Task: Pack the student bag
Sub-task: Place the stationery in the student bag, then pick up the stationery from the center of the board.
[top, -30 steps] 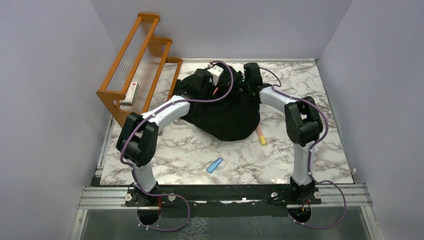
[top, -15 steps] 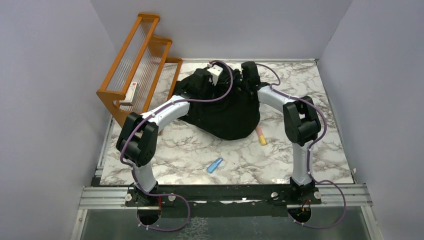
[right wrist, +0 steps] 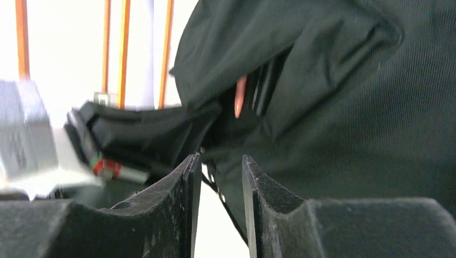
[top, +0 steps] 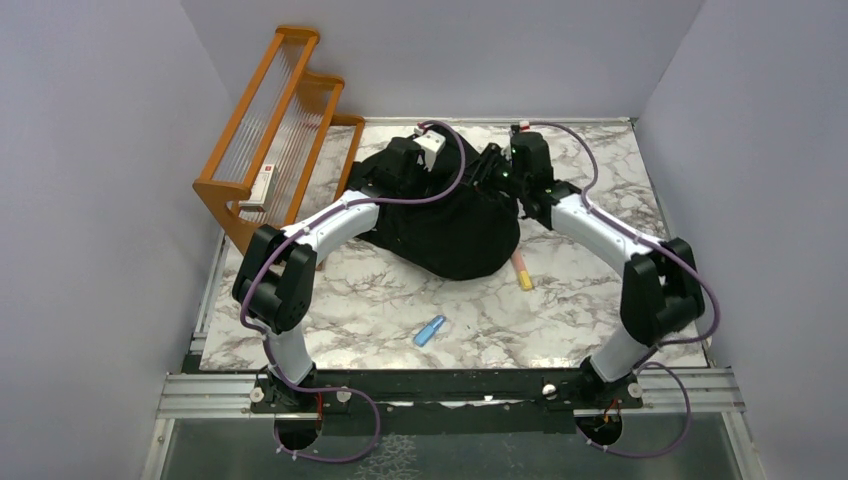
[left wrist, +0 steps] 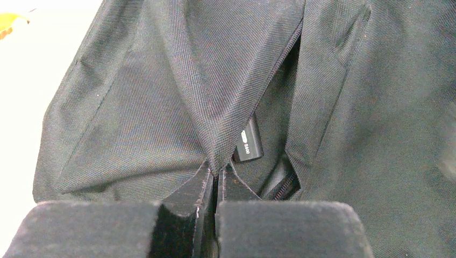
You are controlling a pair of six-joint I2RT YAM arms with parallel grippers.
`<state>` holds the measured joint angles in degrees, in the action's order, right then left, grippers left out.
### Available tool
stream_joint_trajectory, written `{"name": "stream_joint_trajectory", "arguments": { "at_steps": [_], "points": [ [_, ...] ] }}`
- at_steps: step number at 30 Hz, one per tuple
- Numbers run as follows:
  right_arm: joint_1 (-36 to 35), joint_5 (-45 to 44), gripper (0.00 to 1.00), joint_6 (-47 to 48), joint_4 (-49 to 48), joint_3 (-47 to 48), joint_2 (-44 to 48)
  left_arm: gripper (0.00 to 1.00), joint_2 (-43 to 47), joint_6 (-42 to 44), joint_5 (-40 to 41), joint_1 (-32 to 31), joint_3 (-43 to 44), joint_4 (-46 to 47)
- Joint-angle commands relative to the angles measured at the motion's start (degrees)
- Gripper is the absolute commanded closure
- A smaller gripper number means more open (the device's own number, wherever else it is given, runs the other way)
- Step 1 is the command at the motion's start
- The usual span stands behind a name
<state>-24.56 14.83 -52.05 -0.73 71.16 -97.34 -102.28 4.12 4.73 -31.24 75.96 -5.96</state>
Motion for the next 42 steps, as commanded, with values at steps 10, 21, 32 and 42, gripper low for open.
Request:
{"name": "stream_joint_trajectory", "arguments": {
  "at_steps": [10,21,32,42],
  "points": [
    [-3.5,-27.8,0.59,13.8,24.9,-17.7,20.9,1.00,1.8,-0.1,-0.7,0.1,0.5,0.1],
    [-3.2,-32.2,0.50,13.6,37.4,-16.3,13.6,1.00,1.7,0.1,-0.9,0.4,0.7,-0.1],
    [1.3,-22.6,0.49,18.8,29.8,-18.9,7.6,1.00,2.2,0.3,-0.8,0.6,0.6,-0.2],
    [1.6,-25.7,0.56,19.7,31.8,-16.4,1.6,1.00,2.4,0.5,-0.7,0.8,0.5,-0.1]
  ]
}}
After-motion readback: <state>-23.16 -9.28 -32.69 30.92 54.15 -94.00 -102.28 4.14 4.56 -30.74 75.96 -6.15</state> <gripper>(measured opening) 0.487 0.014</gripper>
